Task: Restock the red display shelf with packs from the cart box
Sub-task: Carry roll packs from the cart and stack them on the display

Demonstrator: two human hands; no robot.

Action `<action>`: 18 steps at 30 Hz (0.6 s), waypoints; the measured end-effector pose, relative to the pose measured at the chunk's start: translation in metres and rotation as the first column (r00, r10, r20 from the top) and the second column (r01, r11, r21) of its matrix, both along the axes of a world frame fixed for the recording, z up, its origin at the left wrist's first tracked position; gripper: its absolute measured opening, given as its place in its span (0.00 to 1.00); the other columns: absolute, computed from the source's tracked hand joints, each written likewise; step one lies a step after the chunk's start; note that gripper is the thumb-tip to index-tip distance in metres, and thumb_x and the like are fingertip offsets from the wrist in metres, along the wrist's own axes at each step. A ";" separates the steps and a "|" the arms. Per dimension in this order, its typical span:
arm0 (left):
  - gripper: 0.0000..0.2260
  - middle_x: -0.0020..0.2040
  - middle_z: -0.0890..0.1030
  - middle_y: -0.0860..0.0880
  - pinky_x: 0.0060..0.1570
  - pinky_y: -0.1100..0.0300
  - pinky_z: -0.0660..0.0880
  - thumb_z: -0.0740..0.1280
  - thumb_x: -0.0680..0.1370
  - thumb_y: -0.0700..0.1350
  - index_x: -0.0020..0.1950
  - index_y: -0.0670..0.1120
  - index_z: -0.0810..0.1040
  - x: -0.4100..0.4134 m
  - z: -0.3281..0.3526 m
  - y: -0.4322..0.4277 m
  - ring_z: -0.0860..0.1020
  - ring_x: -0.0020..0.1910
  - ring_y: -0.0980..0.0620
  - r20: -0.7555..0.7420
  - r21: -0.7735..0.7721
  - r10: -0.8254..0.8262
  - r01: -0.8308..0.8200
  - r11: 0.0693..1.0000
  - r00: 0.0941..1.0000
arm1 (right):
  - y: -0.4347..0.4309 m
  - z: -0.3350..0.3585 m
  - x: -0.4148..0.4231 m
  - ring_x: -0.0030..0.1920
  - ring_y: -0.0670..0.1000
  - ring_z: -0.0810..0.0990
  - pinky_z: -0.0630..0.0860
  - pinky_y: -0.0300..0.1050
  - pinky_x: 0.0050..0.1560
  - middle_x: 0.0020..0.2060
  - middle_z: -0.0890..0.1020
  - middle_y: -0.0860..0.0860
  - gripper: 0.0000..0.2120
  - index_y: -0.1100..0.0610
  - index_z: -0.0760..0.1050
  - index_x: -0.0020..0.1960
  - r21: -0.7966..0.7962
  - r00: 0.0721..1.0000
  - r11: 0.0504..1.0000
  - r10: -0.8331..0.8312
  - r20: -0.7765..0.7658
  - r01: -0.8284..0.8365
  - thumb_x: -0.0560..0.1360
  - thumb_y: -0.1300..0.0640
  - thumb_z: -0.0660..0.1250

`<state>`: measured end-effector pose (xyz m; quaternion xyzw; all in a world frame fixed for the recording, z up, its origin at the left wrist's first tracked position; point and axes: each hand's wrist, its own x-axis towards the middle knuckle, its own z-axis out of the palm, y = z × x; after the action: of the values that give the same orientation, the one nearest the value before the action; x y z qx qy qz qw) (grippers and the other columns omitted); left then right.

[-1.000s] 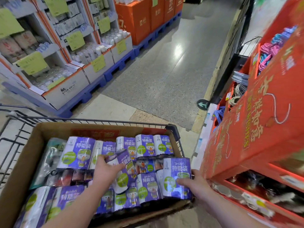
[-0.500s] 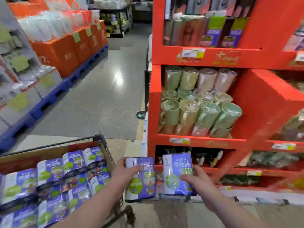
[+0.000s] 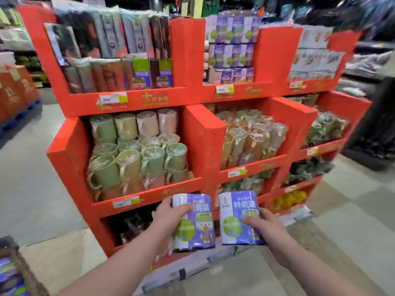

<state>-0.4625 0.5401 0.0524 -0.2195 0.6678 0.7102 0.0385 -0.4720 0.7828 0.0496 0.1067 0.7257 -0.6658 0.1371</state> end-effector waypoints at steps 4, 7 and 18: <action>0.13 0.49 0.84 0.39 0.49 0.41 0.80 0.73 0.72 0.39 0.56 0.42 0.78 -0.027 0.015 0.040 0.83 0.47 0.38 -0.032 0.042 -0.081 0.082 0.996 0.996 | 0.037 0.009 -0.011 0.38 0.52 0.84 0.77 0.43 0.37 0.46 0.84 0.55 0.15 0.58 0.74 0.56 -0.041 0.995 0.995 -0.096 -0.018 0.095 0.71 0.64 0.71; 0.10 0.48 0.84 0.37 0.47 0.41 0.80 0.70 0.73 0.36 0.54 0.40 0.78 -0.053 0.022 0.068 0.83 0.44 0.38 -0.063 0.062 -0.119 0.123 0.990 0.991 | 0.060 0.019 -0.023 0.41 0.55 0.85 0.78 0.46 0.40 0.47 0.84 0.56 0.22 0.59 0.73 0.58 -0.070 0.989 0.987 -0.146 -0.036 0.143 0.66 0.61 0.75; 0.11 0.46 0.84 0.38 0.36 0.51 0.81 0.70 0.74 0.37 0.55 0.39 0.77 -0.201 0.046 0.169 0.83 0.38 0.42 -0.165 0.119 -0.242 0.263 0.957 0.956 | 0.147 0.052 -0.137 0.43 0.56 0.85 0.79 0.46 0.41 0.46 0.86 0.56 0.15 0.59 0.75 0.57 -0.072 0.958 0.966 -0.257 -0.131 0.249 0.71 0.60 0.71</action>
<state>-0.6634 0.7087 0.0985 -0.0753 0.6402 0.7587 0.0945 -0.6087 0.9295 0.1018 0.1482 0.6952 -0.7033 0.0029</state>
